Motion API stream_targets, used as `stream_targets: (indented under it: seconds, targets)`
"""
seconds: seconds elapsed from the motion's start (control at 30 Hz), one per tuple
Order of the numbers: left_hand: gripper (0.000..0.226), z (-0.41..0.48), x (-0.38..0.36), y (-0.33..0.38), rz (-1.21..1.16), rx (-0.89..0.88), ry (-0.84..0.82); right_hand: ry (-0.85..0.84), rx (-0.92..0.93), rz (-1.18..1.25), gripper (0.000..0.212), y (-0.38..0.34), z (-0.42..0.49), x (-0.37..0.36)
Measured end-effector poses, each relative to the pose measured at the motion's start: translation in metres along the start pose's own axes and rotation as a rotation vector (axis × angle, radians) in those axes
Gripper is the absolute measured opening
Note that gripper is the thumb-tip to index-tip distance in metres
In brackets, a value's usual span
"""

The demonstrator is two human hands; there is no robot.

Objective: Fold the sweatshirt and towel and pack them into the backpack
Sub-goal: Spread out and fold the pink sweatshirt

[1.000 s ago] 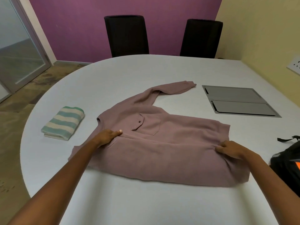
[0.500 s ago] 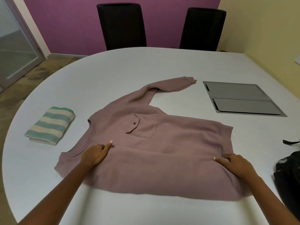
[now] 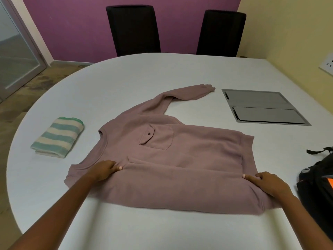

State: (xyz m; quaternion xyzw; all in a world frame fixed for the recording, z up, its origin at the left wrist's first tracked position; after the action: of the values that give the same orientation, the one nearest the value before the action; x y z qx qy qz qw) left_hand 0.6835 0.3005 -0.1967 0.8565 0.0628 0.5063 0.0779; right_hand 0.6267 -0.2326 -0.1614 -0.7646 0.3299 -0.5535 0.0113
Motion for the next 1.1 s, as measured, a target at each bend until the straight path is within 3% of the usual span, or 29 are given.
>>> stream_targets:
  seconds: [0.07, 0.2, 0.27, 0.37, 0.5, 0.57, 0.63, 0.77, 1.0, 1.1]
  targets:
    - [0.038, 0.0, -0.008, 0.003, 0.147, 0.029, 0.05, 0.03, 0.002, -0.059, 0.051, 0.003, -0.001, -0.007]
    - [0.041, -0.006, -0.021, 0.005, 0.359, 0.167, 0.208, 0.272, 0.086, -0.314, 0.042, -0.005, 0.0, -0.017]
    - [0.035, -0.015, -0.019, 0.009, 0.407, 0.191, 0.361, 0.371, 0.109, -0.394, 0.038, -0.012, -0.001, -0.019]
    - [0.026, -0.024, -0.015, 0.019, 0.338, 0.131, 0.597, 0.559, 0.204, -0.251, 0.029, -0.029, -0.011, -0.027]
    - [0.043, -0.038, -0.029, 0.065, 0.24, -0.09, 0.767, 0.597, 0.467, -0.078, 0.049, -0.085, -0.056, -0.078]
    - [0.055, -0.041, -0.05, 0.098, 0.244, -0.227, 0.727, 0.457, 0.582, -0.078, 0.05, -0.122, -0.08, -0.117]
    - [0.059, -0.042, -0.067, 0.122, 0.271, -0.302, 0.629, 0.298, 0.586, -0.089, 0.053, -0.151, -0.095, -0.149]
    - [0.061, -0.034, -0.081, 0.111, 0.287, -0.242, 0.448, 0.157, 0.494, -0.195, 0.057, -0.152, -0.09, -0.176]
    - [0.061, -0.033, -0.068, 0.046, 0.27, -0.151, 0.477, 0.238, 0.356, -0.241, 0.074, -0.079, -0.059, -0.138]
    - [0.064, -0.037, -0.067, 0.029, 0.262, -0.11, 0.478, 0.258, 0.243, -0.173, 0.07, -0.043, -0.049, -0.116]
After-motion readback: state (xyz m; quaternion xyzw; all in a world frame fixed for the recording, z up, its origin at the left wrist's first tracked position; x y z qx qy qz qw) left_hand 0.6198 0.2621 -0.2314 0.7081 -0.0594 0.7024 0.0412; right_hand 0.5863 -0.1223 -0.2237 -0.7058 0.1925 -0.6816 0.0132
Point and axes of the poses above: each hand's wrist, its own z-axis towards the middle knuckle, its own x-axis out of the back of the hand, y = z × x, the point moved 4 cm from there along z, towards the middle knuckle, and after that the axes turned 9 degrees about z, right-handed, at the moved point
